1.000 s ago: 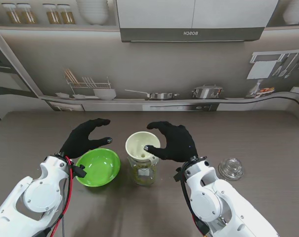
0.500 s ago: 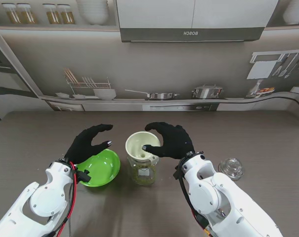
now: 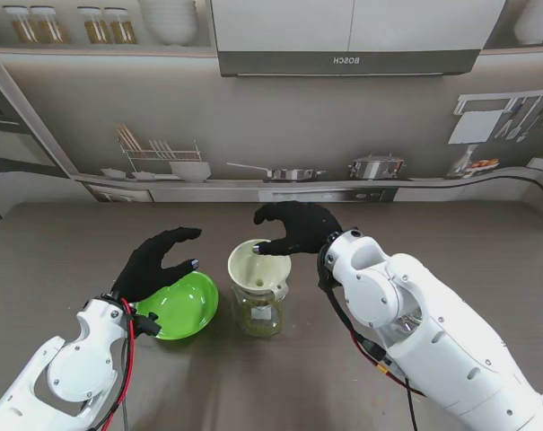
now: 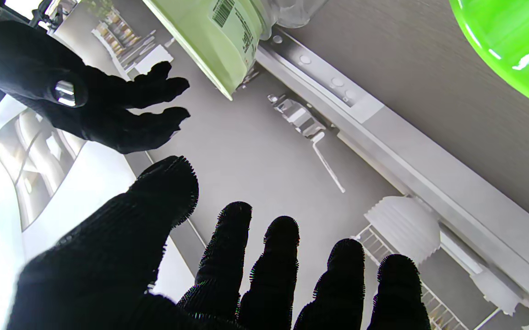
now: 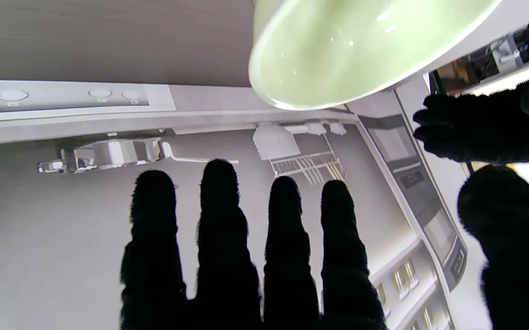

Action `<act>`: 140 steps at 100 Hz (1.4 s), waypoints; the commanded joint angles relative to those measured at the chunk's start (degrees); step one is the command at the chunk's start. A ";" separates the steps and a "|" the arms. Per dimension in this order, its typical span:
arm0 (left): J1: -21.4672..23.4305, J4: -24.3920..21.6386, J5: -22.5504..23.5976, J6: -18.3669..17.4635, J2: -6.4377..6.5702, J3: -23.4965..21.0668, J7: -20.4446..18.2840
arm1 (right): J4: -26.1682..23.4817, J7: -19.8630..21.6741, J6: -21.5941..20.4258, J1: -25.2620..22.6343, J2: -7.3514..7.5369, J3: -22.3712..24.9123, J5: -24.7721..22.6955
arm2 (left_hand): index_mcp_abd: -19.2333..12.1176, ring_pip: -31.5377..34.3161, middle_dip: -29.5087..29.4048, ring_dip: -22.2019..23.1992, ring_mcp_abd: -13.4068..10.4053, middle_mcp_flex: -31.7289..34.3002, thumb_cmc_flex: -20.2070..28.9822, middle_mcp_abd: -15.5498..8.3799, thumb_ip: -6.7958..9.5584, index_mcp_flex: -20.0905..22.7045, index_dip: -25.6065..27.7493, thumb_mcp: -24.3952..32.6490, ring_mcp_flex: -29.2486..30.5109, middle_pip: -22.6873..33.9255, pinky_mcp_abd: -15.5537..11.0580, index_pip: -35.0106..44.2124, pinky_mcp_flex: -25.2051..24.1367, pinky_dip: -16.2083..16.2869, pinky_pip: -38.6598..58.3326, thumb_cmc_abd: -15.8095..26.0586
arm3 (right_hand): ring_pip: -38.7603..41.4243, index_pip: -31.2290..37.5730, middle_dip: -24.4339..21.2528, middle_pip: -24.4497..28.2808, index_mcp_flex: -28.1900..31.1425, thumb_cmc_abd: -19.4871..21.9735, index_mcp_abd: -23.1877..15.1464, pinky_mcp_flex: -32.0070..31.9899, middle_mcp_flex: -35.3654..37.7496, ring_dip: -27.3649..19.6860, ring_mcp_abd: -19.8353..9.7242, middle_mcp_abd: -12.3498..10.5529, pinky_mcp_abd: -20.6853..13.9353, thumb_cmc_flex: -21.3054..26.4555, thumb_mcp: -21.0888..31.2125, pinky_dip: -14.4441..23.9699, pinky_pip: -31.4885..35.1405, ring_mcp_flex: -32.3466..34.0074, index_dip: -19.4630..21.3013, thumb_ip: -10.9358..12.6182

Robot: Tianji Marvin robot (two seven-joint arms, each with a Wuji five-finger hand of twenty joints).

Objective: Pour mung beans into a glass jar with a funnel

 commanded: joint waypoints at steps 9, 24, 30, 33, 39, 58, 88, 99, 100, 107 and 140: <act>0.50 -0.73 -0.33 -0.23 -0.29 -0.32 -0.71 | 1.49 5.47 0.26 4.40 0.67 -2.10 0.80 | -0.93 -0.86 -0.73 -0.36 -1.29 -1.45 -1.02 -1.17 -1.24 -0.43 -0.43 -0.42 -1.50 -0.41 -2.57 -0.86 -1.12 -0.64 -1.76 -0.22 | 1.41 1.48 1.77 1.59 -1.03 0.65 1.17 1.08 -0.54 1.74 0.42 0.56 -0.82 -1.55 -0.96 1.85 3.10 1.91 1.27 1.74; 0.71 -0.76 0.24 -0.56 -0.25 -0.76 -0.58 | 3.40 8.94 0.36 8.37 1.01 -4.88 1.74 | -0.87 -0.89 -0.75 -0.37 -1.39 -1.40 -1.09 -1.10 -1.31 -0.35 -0.43 -0.87 -1.42 -0.44 -2.55 -0.87 -1.30 -0.65 -1.80 0.01 | 2.73 2.38 2.87 2.73 -0.80 -0.35 1.48 2.35 0.02 2.71 0.41 0.76 -1.07 -0.92 -0.79 2.48 4.60 3.38 1.92 1.88; 0.82 -0.85 0.12 -0.64 -0.31 -0.85 -0.39 | 4.37 9.95 0.58 9.92 1.04 -6.16 2.17 | -0.79 -0.91 -0.75 -0.37 -1.34 -1.29 -0.99 -0.96 -1.30 -0.28 -0.42 -0.91 -1.39 -0.43 -2.55 -0.84 -1.33 -0.66 -1.80 0.10 | 3.59 2.84 3.46 3.22 -0.74 -1.20 1.65 2.94 0.17 3.42 0.32 0.78 -1.17 -0.39 -0.28 2.95 5.68 4.08 2.21 1.99; 0.86 -0.88 0.06 -0.68 -0.32 -0.88 -0.32 | 4.82 10.40 0.76 10.61 1.05 -6.76 2.43 | -0.86 -0.89 -0.75 -0.37 -1.35 -1.23 -0.99 -0.98 -1.30 -0.03 -0.39 -0.94 -1.32 -0.42 -2.56 -0.74 -1.29 -0.66 -1.78 0.18 | 4.18 3.16 3.92 3.63 -0.83 -1.56 1.76 3.05 0.01 3.94 0.38 0.91 -1.21 -0.34 0.14 3.13 6.10 4.37 2.40 1.98; 0.93 -0.92 0.03 -0.80 -0.32 -0.97 -0.30 | 5.77 11.15 1.09 11.92 1.04 -7.97 2.96 | -0.88 -0.94 -0.75 -0.38 -1.37 -1.15 -1.00 -0.95 -1.31 -0.04 -0.40 -1.04 -1.35 -0.42 -2.51 -0.77 -1.31 -0.66 -1.79 0.19 | 4.59 3.52 4.26 4.05 -0.64 -2.39 2.03 3.68 0.20 4.26 0.36 1.02 -1.17 0.36 0.59 3.35 6.69 4.86 2.56 1.98; 0.96 -0.91 0.05 -1.13 -0.32 -1.19 -0.29 | 8.51 12.67 1.40 15.62 0.95 -11.81 3.19 | -0.78 -0.93 -0.76 -0.37 -1.32 -1.07 -0.89 -0.85 -1.31 0.20 -0.36 -1.34 -1.18 -0.44 -2.63 -0.68 -1.38 -0.70 -1.83 0.50 | 6.77 5.41 5.41 5.51 0.76 -7.24 4.46 5.36 1.80 5.83 1.03 3.41 -0.78 1.75 4.53 4.01 8.67 7.13 2.96 1.39; 1.47 -1.51 -0.13 -0.84 -0.41 -1.48 -0.01 | 12.43 13.06 2.09 19.77 0.30 -16.83 4.50 | -0.86 -0.96 -0.77 -0.38 -1.38 -0.88 -0.91 -0.81 -1.29 0.08 -0.39 -1.61 -1.02 -0.44 -2.53 -0.78 -1.40 -0.71 -1.81 0.73 | 9.10 8.00 6.66 7.96 2.03 -11.93 6.90 8.22 5.15 7.40 0.90 4.30 -0.95 1.67 11.25 4.63 11.44 11.10 2.29 -0.14; 1.63 -1.70 -0.32 -0.75 -0.42 -1.62 -0.03 | 13.89 12.43 2.59 20.70 -0.12 -18.24 4.96 | -0.77 -0.97 -0.76 -0.38 -1.32 -0.80 -0.87 -0.72 -1.29 0.40 -0.34 -1.74 -0.97 -0.44 -2.44 -0.66 -1.44 -0.74 -1.85 0.85 | 10.66 8.97 7.79 9.66 4.32 -13.30 8.37 9.58 7.66 8.31 0.10 4.11 -1.20 2.08 13.08 4.90 12.93 13.05 1.83 -0.33; 1.64 -1.72 -0.33 -0.74 -0.42 -1.63 -0.04 | 14.05 12.33 2.58 20.80 -0.17 -18.38 5.00 | -0.75 -0.96 -0.76 -0.38 -1.37 -0.78 -0.88 -0.70 -1.29 0.33 -0.35 -1.76 -0.96 -0.44 -2.45 -0.68 -1.43 -0.74 -1.85 0.85 | 10.90 9.04 8.01 9.89 4.50 -13.48 8.35 9.64 7.81 8.48 0.05 4.10 -1.28 1.96 13.44 4.86 13.07 13.19 1.68 -0.42; 1.75 -1.84 -0.35 -0.70 -0.42 -1.73 -0.05 | 14.92 12.37 2.55 21.59 -0.35 -19.43 5.64 | -0.74 -0.94 -0.76 -0.37 -1.41 -0.66 -0.86 -0.54 -1.28 0.16 -0.38 -1.79 -0.85 -0.42 -2.44 -0.77 -1.35 -0.74 -1.82 0.96 | 12.46 9.39 9.15 11.23 5.16 -13.82 8.39 10.01 9.37 9.49 -0.46 3.60 -1.50 2.02 14.39 4.76 13.64 14.32 1.20 -0.67; 2.08 -2.25 -0.86 -0.14 -0.44 -1.96 -0.29 | 19.10 12.98 1.86 24.85 -1.47 -23.73 10.27 | -0.65 -0.93 -0.76 -0.37 -1.25 -0.34 -0.68 -0.43 -1.24 0.66 -0.33 -2.13 -0.66 -0.40 -2.31 -0.61 -1.32 -0.78 -1.82 1.44 | 19.42 12.38 14.10 15.89 10.76 -14.96 6.59 17.30 17.53 13.05 -3.46 0.30 -2.79 4.67 19.30 5.31 20.48 23.35 1.12 -0.27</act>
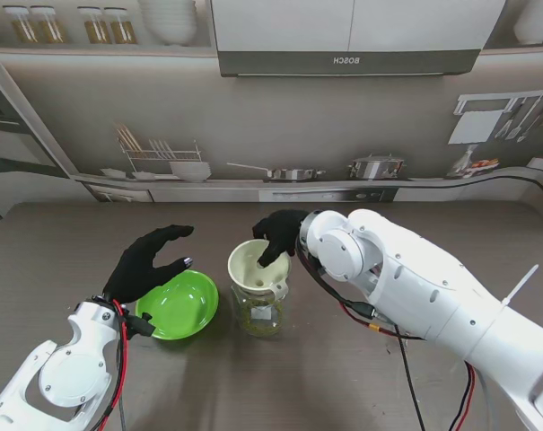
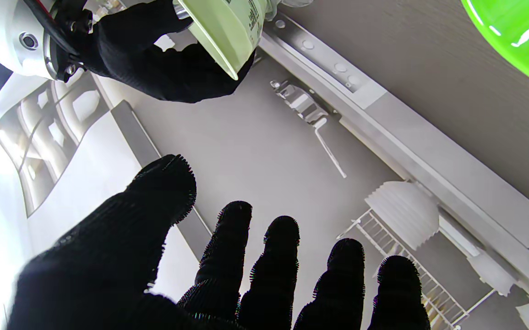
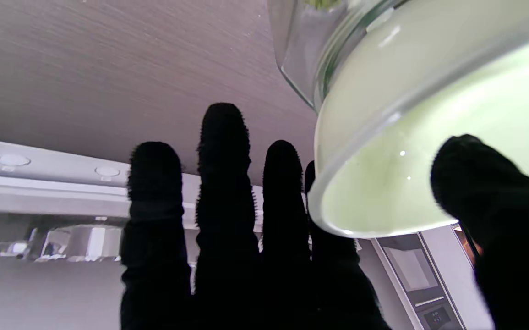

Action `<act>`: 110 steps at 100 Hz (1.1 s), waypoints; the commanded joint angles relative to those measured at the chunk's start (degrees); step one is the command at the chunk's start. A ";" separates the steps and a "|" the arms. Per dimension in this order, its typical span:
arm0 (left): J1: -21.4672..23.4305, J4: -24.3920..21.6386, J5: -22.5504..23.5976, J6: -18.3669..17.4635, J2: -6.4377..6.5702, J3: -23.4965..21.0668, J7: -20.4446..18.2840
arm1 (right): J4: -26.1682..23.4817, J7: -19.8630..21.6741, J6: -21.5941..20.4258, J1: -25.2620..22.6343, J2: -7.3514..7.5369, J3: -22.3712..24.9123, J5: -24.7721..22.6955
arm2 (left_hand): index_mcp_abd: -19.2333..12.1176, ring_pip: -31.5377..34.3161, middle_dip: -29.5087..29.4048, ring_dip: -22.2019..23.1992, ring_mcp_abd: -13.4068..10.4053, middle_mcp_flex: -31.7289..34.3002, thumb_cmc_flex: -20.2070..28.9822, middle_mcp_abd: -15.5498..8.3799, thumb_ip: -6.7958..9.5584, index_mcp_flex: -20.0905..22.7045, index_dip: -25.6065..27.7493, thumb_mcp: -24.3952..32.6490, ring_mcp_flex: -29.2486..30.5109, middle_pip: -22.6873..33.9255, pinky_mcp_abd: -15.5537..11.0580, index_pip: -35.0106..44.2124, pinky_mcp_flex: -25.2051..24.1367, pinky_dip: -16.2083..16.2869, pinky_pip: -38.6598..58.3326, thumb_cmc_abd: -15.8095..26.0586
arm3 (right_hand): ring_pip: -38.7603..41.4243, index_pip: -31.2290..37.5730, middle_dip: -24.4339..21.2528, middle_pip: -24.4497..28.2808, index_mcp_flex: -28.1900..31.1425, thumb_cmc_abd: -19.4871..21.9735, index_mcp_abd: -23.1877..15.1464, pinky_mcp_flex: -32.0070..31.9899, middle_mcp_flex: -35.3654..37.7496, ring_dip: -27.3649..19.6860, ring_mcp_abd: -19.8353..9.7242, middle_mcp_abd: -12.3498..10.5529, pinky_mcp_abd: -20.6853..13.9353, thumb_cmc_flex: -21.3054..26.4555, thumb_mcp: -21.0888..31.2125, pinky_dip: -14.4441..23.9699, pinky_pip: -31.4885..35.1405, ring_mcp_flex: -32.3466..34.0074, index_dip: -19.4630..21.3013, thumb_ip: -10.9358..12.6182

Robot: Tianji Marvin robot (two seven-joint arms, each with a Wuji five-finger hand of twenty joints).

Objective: Pour mung beans into a glass jar with a funnel

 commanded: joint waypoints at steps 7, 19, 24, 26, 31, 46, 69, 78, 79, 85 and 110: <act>0.25 -0.52 -0.58 0.48 -0.29 -0.08 -1.25 | 2.10 1.37 -0.73 1.37 -0.89 -1.51 2.19 | -0.70 -0.93 -0.74 -0.36 -1.28 -0.31 -0.67 -0.40 -1.23 0.31 -0.34 -1.01 -0.67 -0.40 -2.29 -0.63 -0.79 -0.75 -1.79 1.53 | 2.04 2.35 1.88 2.44 2.43 -2.18 -1.13 2.85 2.60 1.21 -1.41 -2.03 -1.60 1.55 4.08 1.46 4.57 4.78 -0.07 -0.22; 0.34 -0.64 -0.62 0.55 -0.31 -0.21 -1.19 | 3.43 1.63 -1.35 2.52 -1.29 -2.97 3.04 | -0.54 -0.95 -0.76 -0.37 -1.18 -0.31 -0.71 -0.29 -1.22 0.22 -0.36 -1.21 -0.63 -0.44 -2.20 -0.68 -0.79 -0.75 -1.78 1.72 | 3.63 4.34 3.64 4.29 4.55 -2.37 -1.92 3.43 4.05 2.10 -2.50 -2.82 -2.21 2.84 6.32 1.15 5.81 6.20 0.79 -0.24; 0.38 -0.67 -0.62 0.55 -0.34 -0.28 -1.09 | 3.97 1.26 -1.50 2.71 -1.56 -3.32 3.29 | -0.55 -0.95 -0.76 -0.37 -1.24 -0.27 -0.67 -0.28 -1.20 0.42 -0.34 -1.24 -0.60 -0.44 -2.19 -0.62 -0.80 -0.75 -1.78 1.82 | 4.84 5.39 4.62 5.29 5.84 -2.28 -2.33 3.90 5.31 2.72 -3.18 -3.43 -2.51 3.84 7.69 0.97 6.59 7.10 1.28 -0.21; 0.40 -0.68 -0.64 0.55 -0.35 -0.31 -1.05 | 4.17 1.09 -1.60 2.80 -1.66 -3.46 3.39 | -0.53 -0.94 -0.75 -0.36 -1.17 -0.22 -0.64 -0.22 -1.19 0.25 -0.36 -1.25 -0.57 -0.42 -2.22 -0.69 -0.76 -0.75 -1.76 1.84 | 5.80 5.84 5.19 5.98 6.37 -2.26 -2.38 4.30 6.09 3.18 -3.33 -3.78 -2.72 4.18 8.21 1.01 7.24 7.67 1.49 -0.26; 0.46 -0.68 -0.69 0.57 -0.37 -0.37 -0.96 | 4.55 0.81 -1.80 3.00 -1.87 -3.78 3.59 | -0.57 -0.95 -0.75 -0.36 -1.12 -0.15 -0.67 -0.24 -1.19 0.41 -0.34 -1.29 -0.56 -0.41 -2.19 -0.62 -0.72 -0.74 -1.75 1.87 | 8.02 6.99 8.23 6.96 7.58 -3.80 -2.73 5.12 8.08 4.15 -4.20 -4.42 -3.06 5.84 9.48 0.64 8.75 8.94 0.91 -4.00; 0.62 -0.82 -0.93 0.85 -0.41 -0.48 -0.93 | 5.54 -0.28 -2.39 3.19 -2.50 -4.14 4.30 | -0.48 -0.97 -0.76 -0.37 -1.20 -0.09 -0.55 -0.22 -1.20 0.59 -0.34 -1.44 -0.47 -0.44 -2.18 -0.59 -0.74 -0.74 -1.75 2.15 | 17.03 19.32 12.92 9.33 10.90 -6.82 -6.90 8.95 17.27 7.70 -6.31 -6.75 -4.38 12.08 11.50 0.58 13.67 14.01 -10.27 -10.66; 0.78 -0.98 -1.16 1.11 -0.50 -0.59 -0.67 | 6.30 -1.90 -2.86 3.12 -3.19 -3.94 4.82 | -0.32 -0.99 -0.77 -0.35 -1.07 0.04 -0.46 -0.08 -1.19 0.77 -0.35 -1.87 -0.28 -0.45 -2.12 -0.55 -0.74 -0.74 -1.75 2.64 | 37.32 22.54 15.67 12.13 17.30 -2.10 -9.18 13.90 27.50 12.45 -9.40 -8.63 -6.82 16.76 12.30 -0.33 18.45 14.60 -10.77 -12.29; 0.88 -1.09 -1.31 1.31 -0.54 -0.63 -0.57 | 5.92 -1.94 -2.80 2.94 -3.16 -3.47 5.02 | -0.31 -1.02 -0.78 -0.36 -1.00 0.10 -0.38 0.14 -1.18 1.20 -0.31 -1.98 -0.27 -0.47 -2.12 -0.40 -0.74 -0.74 -1.74 2.90 | 42.26 23.73 17.95 12.98 16.83 -1.43 -10.35 15.35 29.34 13.95 -9.80 -9.03 -7.62 16.82 13.26 -0.22 19.70 14.53 -8.44 -12.45; 0.90 -1.11 -1.32 1.34 -0.55 -0.64 -0.57 | 5.86 -2.02 -2.76 2.85 -3.17 -3.36 5.02 | -0.31 -1.04 -0.78 -0.36 -1.01 0.10 -0.38 0.11 -1.18 0.95 -0.34 -2.01 -0.29 -0.47 -2.10 -0.51 -0.74 -0.74 -1.74 2.92 | 42.89 23.87 18.17 13.08 16.83 -1.46 -10.33 15.52 29.58 14.19 -9.81 -9.02 -7.61 16.80 13.43 -0.16 19.87 14.50 -8.22 -12.47; 0.95 -1.21 -1.43 1.47 -0.57 -0.64 -0.55 | 5.34 -2.22 -2.51 2.45 -3.12 -2.75 5.18 | -0.28 -1.04 -0.79 -0.36 -1.02 0.14 -0.41 0.06 -1.19 1.06 -0.35 -2.18 -0.21 -0.48 -2.12 -0.49 -0.67 -0.73 -1.71 3.12 | 45.66 24.52 19.13 13.76 16.22 -1.30 -10.33 16.40 30.70 15.30 -10.30 -9.02 -7.66 17.02 14.06 0.16 20.63 14.52 -7.12 -12.58; 1.00 -1.40 -1.88 1.82 -0.63 -0.60 -0.53 | 2.08 -2.04 -1.98 0.71 -2.38 -0.04 5.15 | -0.18 -1.11 -0.81 -0.36 -0.93 0.41 -0.34 0.43 -1.17 1.34 -0.37 -2.70 -0.02 -0.49 -2.06 -0.45 -0.61 -0.70 -1.67 3.55 | 51.04 25.86 21.18 15.10 15.27 -0.74 -10.72 18.69 33.33 17.83 -11.22 -9.20 -7.69 17.45 15.15 1.40 22.14 14.47 -4.65 -13.28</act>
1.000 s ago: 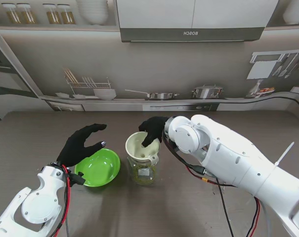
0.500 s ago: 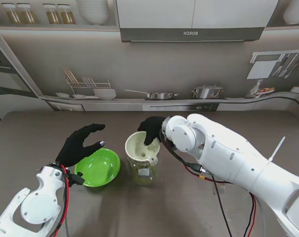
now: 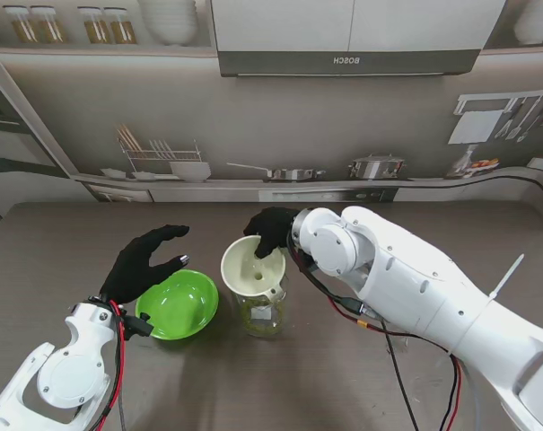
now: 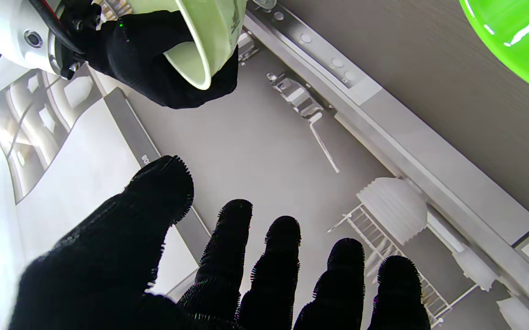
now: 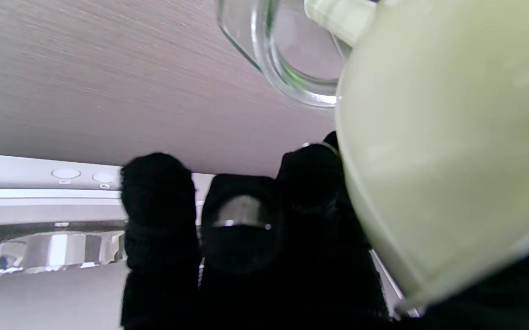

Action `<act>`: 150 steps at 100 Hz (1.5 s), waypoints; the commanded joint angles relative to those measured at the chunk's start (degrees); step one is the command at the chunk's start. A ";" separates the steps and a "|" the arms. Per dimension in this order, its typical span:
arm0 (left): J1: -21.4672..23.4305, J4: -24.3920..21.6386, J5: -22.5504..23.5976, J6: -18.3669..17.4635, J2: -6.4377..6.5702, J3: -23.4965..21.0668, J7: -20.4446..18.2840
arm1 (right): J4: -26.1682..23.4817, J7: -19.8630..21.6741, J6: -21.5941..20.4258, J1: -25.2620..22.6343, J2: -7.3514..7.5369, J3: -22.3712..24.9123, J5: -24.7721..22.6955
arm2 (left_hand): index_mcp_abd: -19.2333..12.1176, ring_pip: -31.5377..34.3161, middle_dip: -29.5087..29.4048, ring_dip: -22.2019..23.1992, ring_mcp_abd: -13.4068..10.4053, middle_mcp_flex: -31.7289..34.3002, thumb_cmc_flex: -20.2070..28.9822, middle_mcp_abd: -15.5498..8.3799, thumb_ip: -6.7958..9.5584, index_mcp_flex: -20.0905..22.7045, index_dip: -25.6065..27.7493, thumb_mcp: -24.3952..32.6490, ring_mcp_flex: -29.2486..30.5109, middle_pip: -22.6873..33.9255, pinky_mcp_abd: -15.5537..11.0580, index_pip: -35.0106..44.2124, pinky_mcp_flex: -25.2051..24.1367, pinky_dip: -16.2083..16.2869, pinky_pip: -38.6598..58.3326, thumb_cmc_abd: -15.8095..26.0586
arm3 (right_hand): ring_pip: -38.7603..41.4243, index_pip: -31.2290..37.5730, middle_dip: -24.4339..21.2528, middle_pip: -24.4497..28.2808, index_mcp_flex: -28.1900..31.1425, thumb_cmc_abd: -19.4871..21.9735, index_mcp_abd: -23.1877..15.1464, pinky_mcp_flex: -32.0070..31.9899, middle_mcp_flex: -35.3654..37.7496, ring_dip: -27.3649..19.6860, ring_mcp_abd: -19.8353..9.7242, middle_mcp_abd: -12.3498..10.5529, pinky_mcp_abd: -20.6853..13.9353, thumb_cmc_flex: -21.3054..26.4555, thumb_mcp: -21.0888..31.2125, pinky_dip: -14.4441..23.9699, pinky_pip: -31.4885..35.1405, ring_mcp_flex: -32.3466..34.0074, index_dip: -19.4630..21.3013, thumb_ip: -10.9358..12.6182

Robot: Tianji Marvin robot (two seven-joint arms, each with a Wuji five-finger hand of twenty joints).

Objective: Pour mung beans into a glass jar with a funnel

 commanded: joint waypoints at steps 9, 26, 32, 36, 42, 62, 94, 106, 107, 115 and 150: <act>0.22 -0.51 -0.36 0.34 -0.34 -0.04 -0.94 | -2.80 1.32 0.34 -1.06 0.56 1.38 -0.14 | -0.16 -1.13 -0.81 -0.36 -0.96 0.41 -0.31 -0.29 -1.16 0.40 -0.40 -0.98 -0.09 -0.50 -2.08 -0.51 -0.65 -0.69 -1.69 2.66 | 2.54 4.15 1.43 1.66 -0.95 1.78 -2.79 1.57 4.67 1.19 -2.65 -1.48 -1.47 2.13 4.74 1.52 2.65 2.10 2.43 -1.35; 0.20 -0.56 -0.96 0.55 -0.39 0.04 -1.01 | -5.33 1.92 1.73 -2.53 1.11 3.68 0.24 | -0.22 -1.22 -0.84 -0.37 -0.92 0.43 -0.37 -0.21 -1.16 0.72 -0.38 -1.33 -0.15 -0.55 -2.23 -0.40 -0.76 -0.77 -1.80 2.96 | 0.74 3.69 1.69 0.69 -1.87 3.45 -3.30 0.96 3.65 0.37 -1.93 -1.35 -1.44 2.44 3.07 1.89 2.21 2.07 3.06 -1.51; 0.22 -0.60 -1.02 0.62 -0.40 0.03 -1.01 | -6.32 2.16 2.52 -3.24 1.32 4.83 0.63 | -0.12 -1.23 -0.84 -0.37 -0.93 0.49 -0.33 -0.17 -1.16 0.54 -0.42 -1.47 -0.12 -0.54 -2.26 -0.49 -0.78 -0.80 -1.83 3.02 | 0.48 3.67 1.74 0.62 -2.04 3.52 -3.11 0.71 3.58 0.25 -2.05 -1.31 -1.45 2.56 2.88 1.98 2.04 2.10 3.16 -1.49; 0.23 -0.61 -1.04 0.65 -0.41 0.00 -1.00 | -7.06 2.35 3.09 -3.73 1.50 5.69 0.78 | -0.06 -1.24 -0.84 -0.37 -0.89 0.50 -0.30 -0.12 -1.14 0.54 -0.43 -1.53 -0.11 -0.54 -2.20 -0.50 -0.80 -0.83 -1.86 3.00 | 0.51 3.73 1.77 0.58 -1.94 3.49 -2.98 0.67 3.52 0.25 -1.93 -1.29 -1.42 2.62 2.87 2.06 1.97 2.08 3.20 -1.46; 0.22 -0.59 -1.03 0.66 -0.43 -0.01 -0.90 | -8.25 2.60 3.96 -4.62 1.79 7.18 0.81 | -0.15 -1.24 -0.84 -0.35 -0.96 0.55 -0.34 -0.26 -1.14 0.56 -0.43 -1.67 -0.06 -0.53 -2.24 -0.50 -0.78 -0.86 -1.87 3.12 | 0.42 3.70 1.77 0.54 -2.05 3.63 -2.89 0.61 3.44 0.20 -1.68 -1.19 -1.40 2.71 2.73 2.12 1.92 2.07 3.21 -1.49; 0.16 -0.48 -1.09 0.56 -0.41 -0.04 -0.96 | -12.11 4.23 7.19 -8.01 3.07 12.86 0.43 | -0.15 -1.32 -0.85 -0.36 -0.97 0.56 -0.42 -0.19 -1.13 0.40 -0.49 -1.89 -0.12 -0.54 -2.35 -0.60 -0.83 -0.90 -1.89 3.21 | -0.33 3.61 1.70 0.40 -2.53 4.58 -2.37 -0.04 2.66 -0.22 -1.04 -0.83 -1.09 3.28 1.60 2.40 1.71 2.06 3.33 -1.61; -0.13 -0.10 -1.44 0.47 -0.37 0.22 -1.32 | -13.21 4.32 7.03 -13.49 4.81 21.81 -8.74 | 0.01 -1.41 -0.87 -0.36 -0.89 0.56 -0.47 -0.04 -1.14 0.72 -0.46 -2.14 -0.17 -0.57 -2.42 -0.48 -0.89 -0.92 -1.88 3.40 | -0.80 3.62 1.51 0.51 -2.49 4.50 -1.90 -0.60 2.51 -0.46 -0.84 -0.39 -0.44 3.46 1.59 2.51 1.58 1.98 3.39 -1.65; -0.26 0.07 -1.48 0.50 -0.34 0.35 -1.49 | -11.45 2.35 5.28 -15.12 4.98 23.81 -12.85 | 0.05 -1.46 -0.87 -0.37 -0.93 0.57 -0.44 -0.02 -1.14 0.70 -0.47 -2.25 -0.25 -0.57 -2.42 -0.49 -0.91 -0.92 -1.88 3.49 | -1.70 3.73 1.27 0.41 -2.67 4.55 -1.75 -0.89 2.23 -0.89 -0.70 -0.41 -0.18 3.47 1.59 2.44 1.29 2.02 3.45 -1.81; -0.26 0.07 -1.49 0.51 -0.33 0.36 -1.50 | -11.27 2.15 5.11 -15.24 4.99 23.93 -13.15 | 0.02 -1.45 -0.87 -0.37 -0.88 0.54 -0.44 0.01 -1.14 0.74 -0.46 -2.27 -0.22 -0.58 -2.41 -0.47 -0.91 -0.92 -1.88 3.50 | -1.73 3.74 1.25 0.42 -2.67 4.53 -1.77 -0.89 2.23 -0.91 -0.61 -0.41 -0.18 3.44 1.58 2.44 1.28 2.02 3.44 -1.83; -0.32 0.12 -1.49 0.58 -0.33 0.44 -1.52 | -9.72 0.74 3.88 -16.09 5.06 24.71 -15.21 | 0.05 -1.44 -0.86 -0.36 -0.91 0.63 -0.41 0.01 -1.13 0.74 -0.46 -2.32 -0.20 -0.55 -2.40 -0.47 -0.93 -0.91 -1.88 3.57 | -1.84 3.75 1.18 0.42 -2.72 4.57 -1.84 -0.91 2.18 -0.97 -0.59 -0.45 -0.13 3.34 1.58 2.42 1.23 2.04 3.41 -1.89; -0.31 0.27 -1.26 0.71 -0.25 0.55 -1.78 | -1.16 -5.45 -2.28 -17.09 5.29 23.84 -21.26 | 0.01 -1.50 -0.88 -0.36 -0.92 0.61 -0.39 0.17 -1.11 0.97 -0.44 -2.50 -0.23 -0.60 -2.51 -0.40 -0.99 -0.90 -1.88 3.78 | -2.71 4.27 0.71 0.66 -3.46 5.10 -2.67 -1.16 1.65 -1.37 -0.94 -0.99 -0.41 2.81 1.45 2.22 0.99 2.04 3.33 -2.27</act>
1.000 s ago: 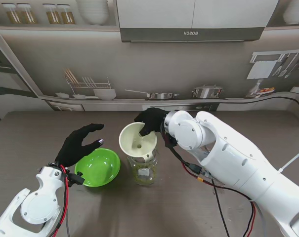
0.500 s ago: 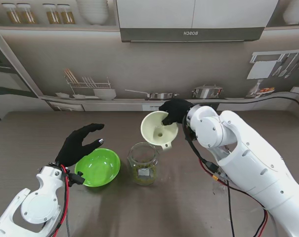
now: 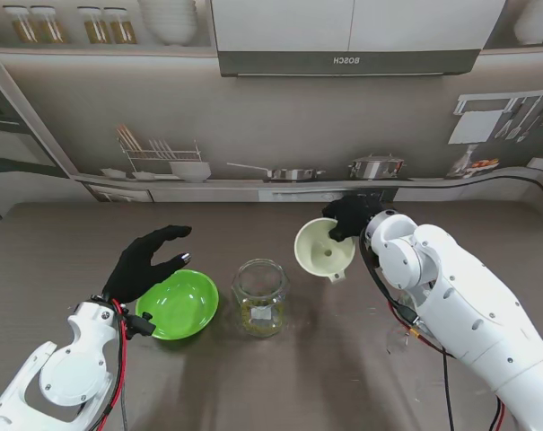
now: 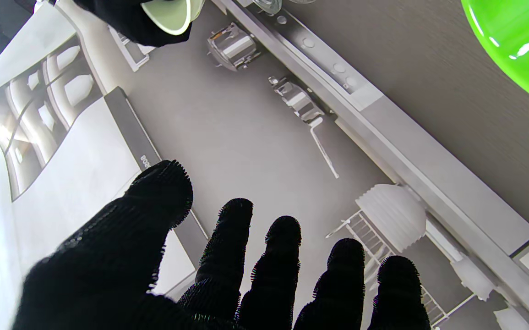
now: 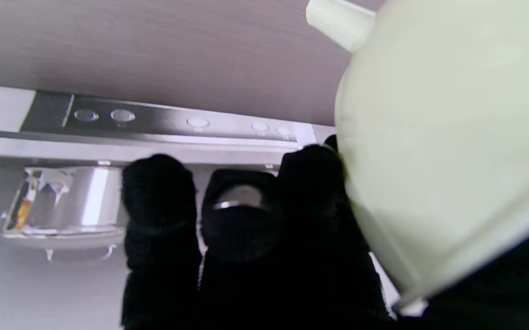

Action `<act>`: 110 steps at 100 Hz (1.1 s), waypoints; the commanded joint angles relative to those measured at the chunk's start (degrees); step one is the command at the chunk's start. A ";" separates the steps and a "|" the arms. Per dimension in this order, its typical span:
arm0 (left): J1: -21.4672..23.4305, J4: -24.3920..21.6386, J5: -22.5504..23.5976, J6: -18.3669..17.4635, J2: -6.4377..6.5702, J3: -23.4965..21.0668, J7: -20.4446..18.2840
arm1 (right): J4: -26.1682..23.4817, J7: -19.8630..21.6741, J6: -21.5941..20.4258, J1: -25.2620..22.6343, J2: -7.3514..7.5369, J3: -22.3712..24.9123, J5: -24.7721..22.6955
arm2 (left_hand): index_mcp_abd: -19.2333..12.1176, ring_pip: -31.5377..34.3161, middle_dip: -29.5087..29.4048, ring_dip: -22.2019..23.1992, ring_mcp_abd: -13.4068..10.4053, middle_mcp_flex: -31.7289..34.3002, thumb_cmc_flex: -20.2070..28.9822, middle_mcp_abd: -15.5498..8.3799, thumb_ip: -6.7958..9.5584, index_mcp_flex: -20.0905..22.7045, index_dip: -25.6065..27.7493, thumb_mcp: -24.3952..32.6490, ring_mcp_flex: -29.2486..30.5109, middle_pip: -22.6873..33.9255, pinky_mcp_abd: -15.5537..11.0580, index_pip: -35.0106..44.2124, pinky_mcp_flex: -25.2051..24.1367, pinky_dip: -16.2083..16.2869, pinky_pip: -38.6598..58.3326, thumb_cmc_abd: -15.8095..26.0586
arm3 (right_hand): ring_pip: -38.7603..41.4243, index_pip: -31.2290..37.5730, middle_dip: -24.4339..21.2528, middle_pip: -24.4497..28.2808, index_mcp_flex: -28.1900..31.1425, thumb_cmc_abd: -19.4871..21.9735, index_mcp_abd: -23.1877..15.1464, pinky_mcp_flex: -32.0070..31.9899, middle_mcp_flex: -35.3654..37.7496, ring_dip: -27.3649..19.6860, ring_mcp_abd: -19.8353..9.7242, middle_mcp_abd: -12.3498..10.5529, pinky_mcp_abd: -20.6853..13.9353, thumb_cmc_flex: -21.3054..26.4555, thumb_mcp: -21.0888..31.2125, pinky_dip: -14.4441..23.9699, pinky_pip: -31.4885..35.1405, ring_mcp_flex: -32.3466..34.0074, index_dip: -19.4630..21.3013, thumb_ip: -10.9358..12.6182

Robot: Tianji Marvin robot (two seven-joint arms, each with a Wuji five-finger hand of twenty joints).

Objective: Pour mung beans into a glass jar with a funnel

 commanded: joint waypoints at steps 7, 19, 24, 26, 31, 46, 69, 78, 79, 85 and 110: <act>0.23 -0.08 -0.03 0.26 -0.16 0.02 -1.13 | 3.11 -1.02 -0.62 -0.42 0.20 -1.58 -1.43 | 0.04 -1.40 -0.87 -0.36 -0.94 0.59 -0.38 -0.05 -1.10 0.48 -0.44 -1.16 -0.23 -0.61 -2.54 -0.40 -0.98 -0.82 -1.84 1.83 | 0.07 3.90 -0.32 0.73 -1.26 2.16 -2.77 -0.04 1.49 -0.71 -1.09 -1.03 -0.40 2.75 2.13 0.86 0.88 2.04 1.64 -1.01; 0.20 -0.05 0.02 0.28 -0.17 0.02 -1.05 | 5.00 -1.83 0.33 0.03 0.27 -3.50 -2.79 | 0.02 -1.43 -0.87 -0.37 -1.03 0.63 -0.29 -0.02 -1.08 0.83 -0.40 -1.19 -0.25 -0.61 -2.54 -0.26 -0.99 -0.81 -1.84 1.86 | -0.07 4.01 -0.36 0.89 -1.45 2.30 -3.01 -0.15 1.25 -0.77 -1.10 -1.24 -0.45 2.63 2.05 0.84 0.82 2.07 1.53 -1.03; 0.15 -0.02 0.01 0.29 -0.18 0.06 -1.03 | 5.70 -2.52 1.00 0.18 0.23 -4.29 -3.40 | 0.10 -1.40 -0.88 -0.36 -1.03 0.60 -0.31 0.05 -1.08 0.48 -0.45 -1.22 -0.18 -0.62 -2.52 -0.41 -1.01 -0.81 -1.84 1.87 | -0.12 4.03 -0.38 0.93 -1.50 2.38 -3.07 -0.22 1.18 -0.80 -1.14 -1.27 -0.50 2.60 2.05 0.83 0.79 2.07 1.51 -1.00; 0.14 -0.01 0.01 0.30 -0.17 0.07 -1.05 | 6.00 -2.91 1.25 0.24 0.20 -4.60 -3.64 | 0.14 -1.41 -0.88 -0.36 -1.00 0.63 -0.33 0.05 -1.09 0.59 -0.43 -1.23 -0.21 -0.61 -2.54 -0.36 -1.01 -0.81 -1.84 1.92 | -0.14 4.07 -0.39 0.97 -1.47 2.27 -3.08 -0.24 1.18 -0.81 -1.13 -1.27 -0.54 2.57 2.05 0.83 0.79 2.07 1.51 -0.99; 0.10 0.01 -0.01 0.34 -0.16 0.12 -1.11 | 6.71 -3.87 1.85 0.43 0.12 -5.39 -4.23 | 0.11 -1.42 -0.87 -0.36 -0.96 0.65 -0.30 0.07 -1.08 0.68 -0.42 -1.23 -0.21 -0.60 -2.56 -0.33 -1.00 -0.80 -1.83 1.89 | -0.15 4.10 -0.41 1.05 -1.45 2.19 -3.05 -0.25 1.15 -0.82 -1.16 -1.29 -0.58 2.52 2.09 0.84 0.79 2.09 1.47 -0.97; 0.04 0.06 -0.09 0.42 -0.13 0.18 -1.32 | 8.76 -5.96 2.97 1.24 -0.16 -7.65 -4.71 | 0.15 -1.45 -0.88 -0.36 -0.93 0.62 -0.27 0.06 -1.07 0.59 -0.44 -1.27 -0.25 -0.62 -2.57 -0.38 -1.05 -0.79 -1.85 1.94 | -0.47 4.12 -0.64 1.14 -1.71 2.18 -3.04 -0.39 0.98 -0.99 -0.91 -1.38 -0.81 2.20 2.17 0.90 0.92 2.05 1.31 -0.89; 0.18 -0.06 -0.06 0.49 -0.15 0.09 -1.22 | 12.85 -7.11 2.02 3.87 -0.50 -12.45 -3.41 | 0.13 -1.45 -0.88 -0.35 -0.99 0.66 -0.29 0.15 -1.05 0.52 -0.44 -1.36 -0.20 -0.61 -2.64 -0.41 -1.07 -0.79 -1.85 1.95 | -3.15 4.16 -1.63 0.48 -2.30 2.58 -3.33 -1.36 0.05 -2.15 -0.80 -1.69 -0.96 1.73 1.77 0.62 0.09 1.99 0.82 -0.71; 0.24 -0.11 -0.07 0.55 -0.17 0.03 -1.16 | 14.17 -7.39 1.05 4.90 -0.51 -14.11 -3.32 | 0.11 -1.49 -0.89 -0.36 -0.93 0.65 -0.32 0.09 -1.05 0.54 -0.44 -1.36 -0.27 -0.63 -2.62 -0.41 -1.12 -0.80 -1.88 1.99 | -5.37 4.07 -2.43 -0.15 -2.72 2.95 -3.64 -1.97 -0.54 -2.98 -0.96 -1.89 -1.10 1.39 1.40 0.32 -0.74 1.98 0.53 -0.65; 0.24 -0.12 -0.07 0.56 -0.17 0.03 -1.16 | 14.29 -7.43 0.96 4.99 -0.52 -14.27 -3.30 | 0.11 -1.48 -0.88 -0.36 -1.00 0.72 -0.33 0.13 -1.05 0.55 -0.44 -1.37 -0.26 -0.60 -2.62 -0.40 -1.12 -0.80 -1.88 1.99 | -5.60 4.04 -2.50 -0.22 -2.80 2.98 -3.65 -2.03 -0.63 -3.06 -0.92 -1.88 -1.10 1.35 1.35 0.29 -0.81 1.95 0.49 -0.64; 0.26 -0.15 -0.10 0.61 -0.17 0.00 -1.17 | 14.82 -7.61 0.57 5.39 -0.53 -14.98 -3.25 | 0.19 -1.49 -0.89 -0.36 -0.92 0.66 -0.32 0.14 -1.05 0.32 -0.48 -1.34 -0.25 -0.63 -2.61 -0.50 -1.13 -0.80 -1.88 1.96 | -6.71 3.98 -2.91 -0.50 -3.04 3.05 -3.69 -2.23 -0.97 -3.38 -0.97 -1.96 -1.13 1.15 1.19 0.20 -1.10 2.00 0.28 -0.57; 0.34 -0.24 -0.24 0.63 -0.16 -0.07 -1.28 | 15.17 -7.21 -0.61 5.40 -0.35 -15.95 -3.10 | 0.24 -1.49 -0.88 -0.36 -1.01 0.67 -0.32 0.20 -1.06 0.48 -0.46 -1.30 -0.25 -0.63 -2.71 -0.45 -1.13 -0.79 -1.88 1.99 | -12.14 2.39 -3.54 -1.59 -5.06 0.97 -3.33 -3.88 -4.34 -5.01 -0.44 -1.58 -1.03 -4.26 1.49 -0.07 -2.78 1.98 -1.64 1.30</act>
